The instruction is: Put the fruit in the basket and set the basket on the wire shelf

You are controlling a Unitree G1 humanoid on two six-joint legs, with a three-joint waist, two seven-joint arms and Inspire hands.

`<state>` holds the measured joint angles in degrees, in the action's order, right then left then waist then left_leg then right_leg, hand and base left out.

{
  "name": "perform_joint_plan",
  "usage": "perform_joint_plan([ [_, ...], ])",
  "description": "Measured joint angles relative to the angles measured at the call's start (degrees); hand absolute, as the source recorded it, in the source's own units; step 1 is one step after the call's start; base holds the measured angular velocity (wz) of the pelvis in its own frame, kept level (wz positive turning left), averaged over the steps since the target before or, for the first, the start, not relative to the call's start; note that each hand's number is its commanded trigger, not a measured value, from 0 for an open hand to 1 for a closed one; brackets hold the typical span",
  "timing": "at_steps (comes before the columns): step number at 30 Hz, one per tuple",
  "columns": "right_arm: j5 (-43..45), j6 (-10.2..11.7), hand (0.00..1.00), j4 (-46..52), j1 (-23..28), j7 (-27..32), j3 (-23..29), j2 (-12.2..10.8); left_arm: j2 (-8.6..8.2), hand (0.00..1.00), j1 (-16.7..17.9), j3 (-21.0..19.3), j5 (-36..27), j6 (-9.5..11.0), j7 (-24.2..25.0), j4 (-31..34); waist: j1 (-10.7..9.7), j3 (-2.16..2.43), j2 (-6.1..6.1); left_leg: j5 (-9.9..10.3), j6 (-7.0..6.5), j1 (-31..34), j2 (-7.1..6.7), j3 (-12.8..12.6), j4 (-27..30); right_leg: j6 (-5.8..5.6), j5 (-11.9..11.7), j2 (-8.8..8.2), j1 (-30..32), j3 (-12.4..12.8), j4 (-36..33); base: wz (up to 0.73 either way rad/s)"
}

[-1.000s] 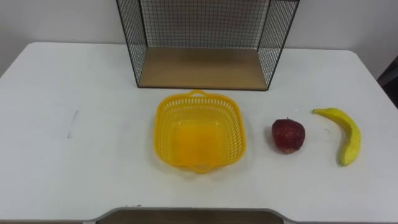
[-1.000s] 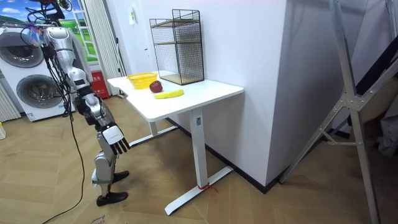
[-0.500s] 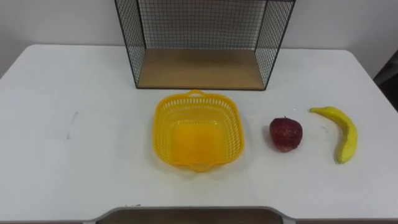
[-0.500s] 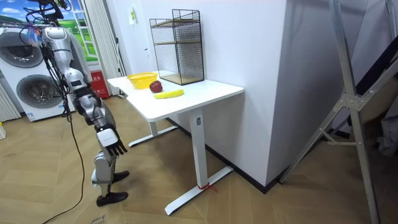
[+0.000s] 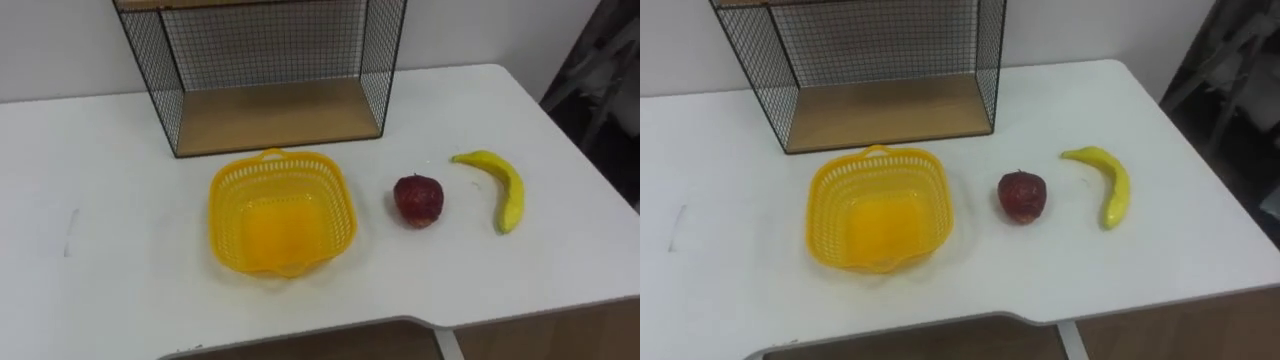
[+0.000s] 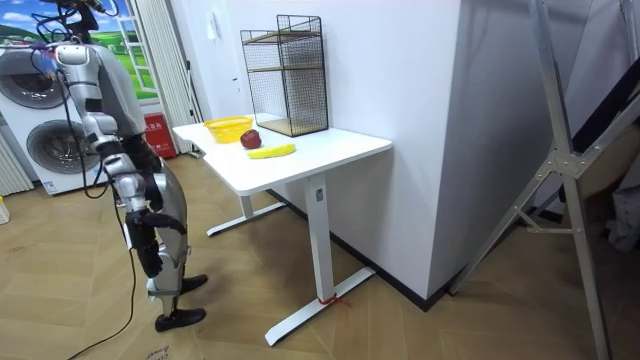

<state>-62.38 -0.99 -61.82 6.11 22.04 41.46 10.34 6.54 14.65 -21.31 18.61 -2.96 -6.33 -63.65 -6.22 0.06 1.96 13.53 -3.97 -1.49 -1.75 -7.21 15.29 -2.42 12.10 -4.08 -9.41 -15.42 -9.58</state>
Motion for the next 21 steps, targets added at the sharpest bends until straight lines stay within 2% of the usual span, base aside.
perform_joint_plan([
  [4, 8.89, 2.22, 0.00, 17.04, -0.96, 10.60, 0.43, 1.04, 1.07, 0.00, 1.24, 0.09, -1.04, 0.69, -1.09, 2.75, 0.00, 0.07, 0.36, -0.24, -0.25, 1.05, -0.07, -0.49, -0.04, 0.00, 0.03, -0.08, 1.43, 0.66, -0.27, -0.08],
  [6, 17.97, 4.32, 0.00, 24.99, -2.97, 17.45, -0.32, 3.01, 1.71, 0.00, 1.34, 1.07, -0.85, 0.92, -2.29, 3.18, 0.22, 0.15, 0.94, -0.58, -0.27, 1.11, -0.19, -0.72, -0.71, 0.00, 0.01, -0.14, 1.87, 1.00, -0.29, -0.02],
  [7, 20.34, 4.66, 0.00, 26.80, -3.40, 18.98, -0.47, 3.32, 1.88, 0.00, 1.34, 1.36, -0.64, 0.92, -2.28, 3.25, 0.35, 0.13, 1.16, -0.70, -0.26, 1.11, -0.20, -0.75, -0.93, 0.00, 0.01, -0.15, 2.01, 1.00, -0.30, 0.00],
  [9, 32.31, 5.32, 0.00, 34.47, -3.85, 23.76, -2.59, 3.69, 2.04, 0.00, 1.40, 2.23, -0.40, 0.90, -2.41, 3.51, 0.62, 0.14, 1.68, -1.07, -0.10, 1.17, -0.09, -0.85, -1.71, 0.06, -0.05, -0.07, 2.55, 0.99, -0.43, 0.00],
  [11, 38.80, 5.51, 0.00, 40.97, -3.73, 25.72, -4.38, 3.75, 2.00, 0.00, 1.64, 4.76, -0.39, 0.91, -2.59, 3.55, 1.14, 0.08, 1.82, -1.12, -0.02, 1.13, 0.03, -1.02, -2.05, 0.07, -0.05, -0.02, 2.81, 1.09, -0.55, -0.06],
  [12, 42.21, 5.56, 0.00, 45.37, -3.92, 26.25, -4.91, 3.76, 1.77, 0.00, 1.37, 5.25, -0.38, 0.92, -2.57, 3.57, 1.90, 0.13, 1.67, -1.20, 0.11, 1.13, 0.14, -1.50, -2.54, 0.06, -0.05, -0.01, 3.36, 1.38, -0.83, -0.16],
  [14, 47.67, 6.75, 0.00, 49.85, -4.37, 26.83, -6.84, 3.85, 1.73, 0.00, 1.07, 5.64, -0.41, 0.97, -2.58, 4.04, 2.14, 0.21, 1.34, -1.43, 0.25, 1.10, 0.20, -1.64, -2.87, 0.07, -0.06, 0.02, 3.85, 1.31, -1.03, -0.08],
  [16, 52.33, 7.20, 0.00, 53.90, -4.52, 26.59, -9.57, 3.92, 1.72, 0.00, 0.81, 6.04, -0.38, 1.47, -2.60, 4.04, 2.78, 0.16, 1.49, -1.65, 0.33, 1.03, 0.15, -2.08, -3.07, 0.07, -0.06, 0.04, 3.90, 1.67, -1.10, -0.09],
  [18, 56.26, 7.27, 0.00, 58.43, -4.46, 24.51, -14.02, 4.30, 1.99, 0.00, 0.78, 8.49, -0.39, 2.13, -2.57, 4.01, 3.82, 0.10, 1.15, -1.65, 0.33, 0.86, 0.20, -2.37, -3.10, 0.07, -0.06, 0.09, 3.92, 2.29, -1.02, -0.11],
  [21, 60.96, 7.27, 0.00, 62.03, -4.45, 20.09, -19.14, 4.52, 2.02, 0.00, 0.72, 9.78, -0.37, 2.53, -1.75, 3.64, 4.77, -0.06, 1.01, -1.65, 0.33, 1.05, 0.21, -2.20, -3.11, 0.07, -0.06, 0.05, 4.06, 2.26, -0.97, 0.01],
])
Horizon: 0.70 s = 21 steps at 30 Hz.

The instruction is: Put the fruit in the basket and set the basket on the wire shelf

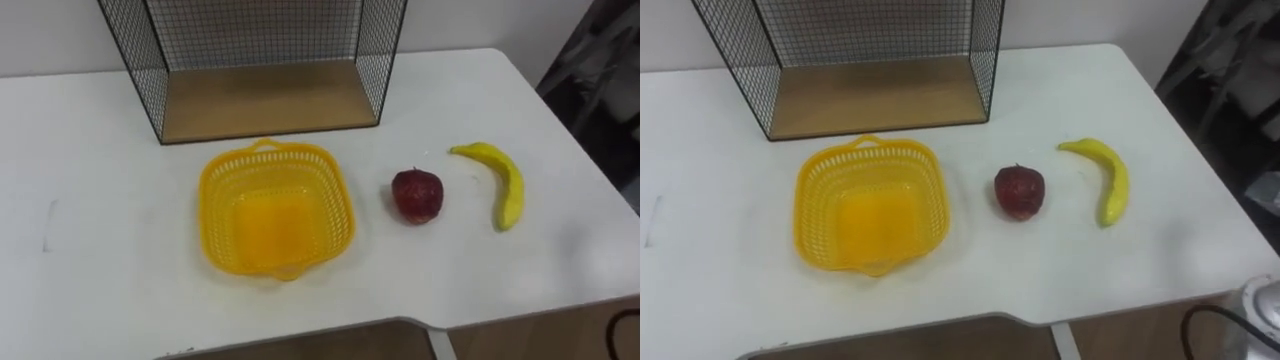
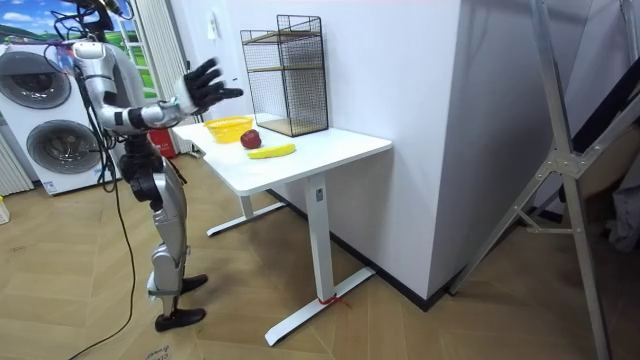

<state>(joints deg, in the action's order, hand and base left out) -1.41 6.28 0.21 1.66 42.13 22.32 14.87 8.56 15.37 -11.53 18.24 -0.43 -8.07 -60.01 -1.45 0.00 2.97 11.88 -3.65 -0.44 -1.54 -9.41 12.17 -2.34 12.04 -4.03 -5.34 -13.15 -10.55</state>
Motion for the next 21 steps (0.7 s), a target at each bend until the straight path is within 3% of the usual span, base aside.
perform_joint_plan([
  [5, 1.63, 0.04, 0.00, 3.51, -0.34, -7.37, -6.79, 1.51, 0.03, 0.00, -0.07, 1.34, -0.03, 0.02, 1.79, 0.14, 1.86, -0.01, 0.07, -0.03, -0.02, 0.15, -0.05, 0.47, -0.37, 0.00, 0.00, -0.08, 0.08, -0.67, -0.04, 0.06],
  [10, 1.66, 0.14, 0.00, 3.52, -2.29, -14.43, -12.04, 3.93, 0.62, 0.00, -0.31, 2.95, -0.01, 0.13, 2.58, 0.35, 2.06, -0.18, 0.38, -0.08, -0.02, -0.24, -0.14, 1.76, -0.41, -0.01, 0.00, -0.07, -0.95, -1.44, -0.01, 0.15],
  [15, 1.63, 0.14, 0.00, 2.72, -2.37, -22.55, -15.31, 4.09, 1.24, 0.00, -0.55, 4.35, 0.05, 0.41, 4.15, 0.54, 3.31, -0.47, 0.86, -0.09, -0.01, -0.57, -0.17, 1.93, -0.35, -0.01, 0.00, -0.14, -1.45, -2.72, 0.07, 0.02],
  [21, 1.65, 0.14, 0.00, 0.24, -2.37, -26.92, -17.65, 4.01, 1.55, 0.00, -0.60, 5.64, 0.09, 0.42, 5.36, 0.49, 3.55, -0.59, 1.13, -0.07, -0.02, -0.22, -0.21, 2.34, 0.08, -0.01, 0.00, -0.16, -1.53, -2.81, 0.13, 0.05],
])
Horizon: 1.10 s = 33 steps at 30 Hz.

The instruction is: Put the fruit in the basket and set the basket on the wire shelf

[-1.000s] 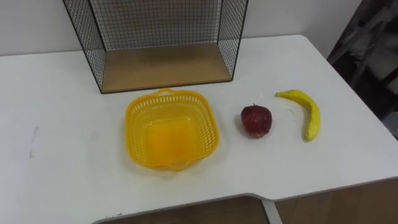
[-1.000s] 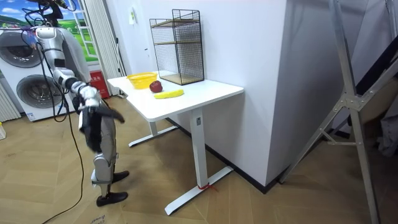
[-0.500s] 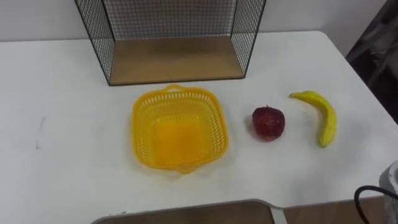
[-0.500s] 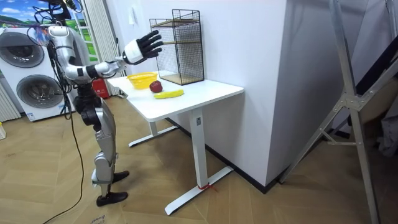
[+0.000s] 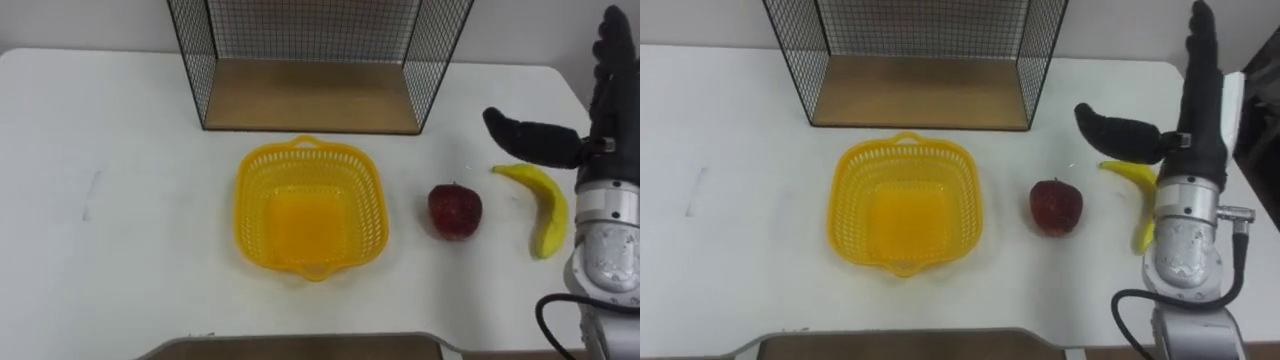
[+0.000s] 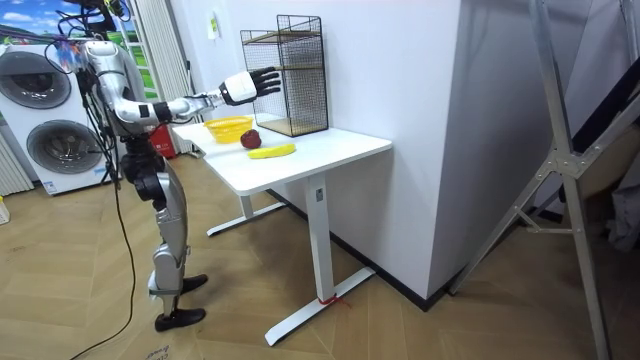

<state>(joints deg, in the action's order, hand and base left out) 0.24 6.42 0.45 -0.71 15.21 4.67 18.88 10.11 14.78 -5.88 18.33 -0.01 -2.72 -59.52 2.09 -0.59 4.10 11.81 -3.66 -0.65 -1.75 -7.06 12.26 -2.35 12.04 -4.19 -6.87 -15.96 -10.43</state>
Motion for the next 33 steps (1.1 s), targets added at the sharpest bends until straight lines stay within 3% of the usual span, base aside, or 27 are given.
perform_joint_plan([
  [13, -0.02, 0.48, 0.00, -4.64, 0.29, -3.85, -1.22, -0.40, -0.02, 0.00, 0.20, 0.54, 1.07, 0.00, 0.04, 0.58, -0.56, 0.28, -0.55, 0.01, 0.00, 0.37, -0.02, 1.02, 0.55, 0.00, 0.00, -0.07, -0.49, -1.52, -0.13, 0.03],
  [17, -0.02, 0.45, 0.00, -6.32, 0.35, -5.34, -1.21, -0.43, -0.02, 0.00, 0.54, 0.52, 1.05, -0.01, 0.07, 0.59, -0.57, 0.70, -1.15, -0.01, 0.01, 0.30, -0.05, 1.06, 0.55, 0.00, 0.00, -0.06, -0.73, -1.54, -0.14, 0.00],
  [33, -0.51, 0.47, 0.00, -10.13, 2.81, -8.41, -1.23, -0.59, -0.03, 0.00, 1.16, 0.59, 1.05, -0.01, -0.06, 0.99, -0.25, 0.62, -0.79, -0.02, 0.02, -0.01, -0.04, 1.19, 1.03, 0.00, 0.00, -0.06, -1.37, -1.72, 0.04, 0.00],
])
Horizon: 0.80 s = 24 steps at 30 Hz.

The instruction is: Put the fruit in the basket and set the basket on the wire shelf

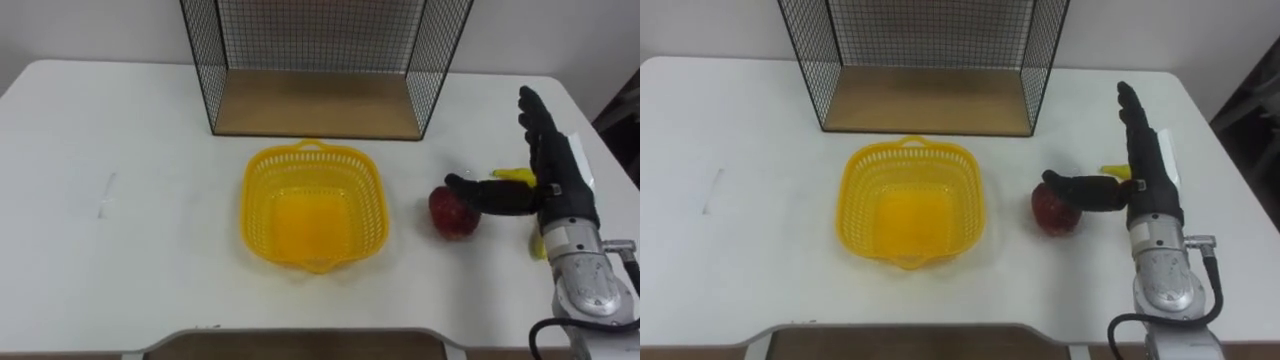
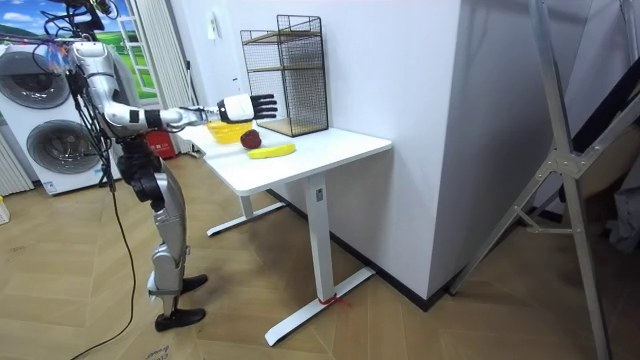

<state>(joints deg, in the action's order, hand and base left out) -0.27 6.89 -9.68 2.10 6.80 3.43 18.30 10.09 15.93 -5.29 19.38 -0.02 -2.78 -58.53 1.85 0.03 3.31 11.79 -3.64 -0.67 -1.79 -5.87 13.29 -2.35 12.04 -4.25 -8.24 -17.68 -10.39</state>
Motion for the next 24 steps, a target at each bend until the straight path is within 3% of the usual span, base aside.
perform_joint_plan([
  [5, -0.12, -0.07, 0.00, -1.28, 1.00, -2.78, -1.17, -0.02, 0.04, 0.00, -0.12, 0.08, -0.04, 0.00, 0.00, 0.22, -0.14, -0.17, -0.20, 0.01, 0.00, 0.31, 0.04, 0.00, 0.16, 0.00, 0.00, 0.04, 0.11, -0.13, -0.01, 0.00],
  [24, 1.46, -0.55, 0.00, -4.39, 1.29, -10.12, -4.62, -0.17, 0.05, 0.00, -0.26, 1.03, 0.35, 0.32, 2.29, 0.46, 0.33, -0.03, 0.48, 0.02, -0.01, 0.32, 0.04, -0.03, 0.35, 0.00, 0.00, 0.02, 0.06, 0.23, -0.16, 0.00],
])
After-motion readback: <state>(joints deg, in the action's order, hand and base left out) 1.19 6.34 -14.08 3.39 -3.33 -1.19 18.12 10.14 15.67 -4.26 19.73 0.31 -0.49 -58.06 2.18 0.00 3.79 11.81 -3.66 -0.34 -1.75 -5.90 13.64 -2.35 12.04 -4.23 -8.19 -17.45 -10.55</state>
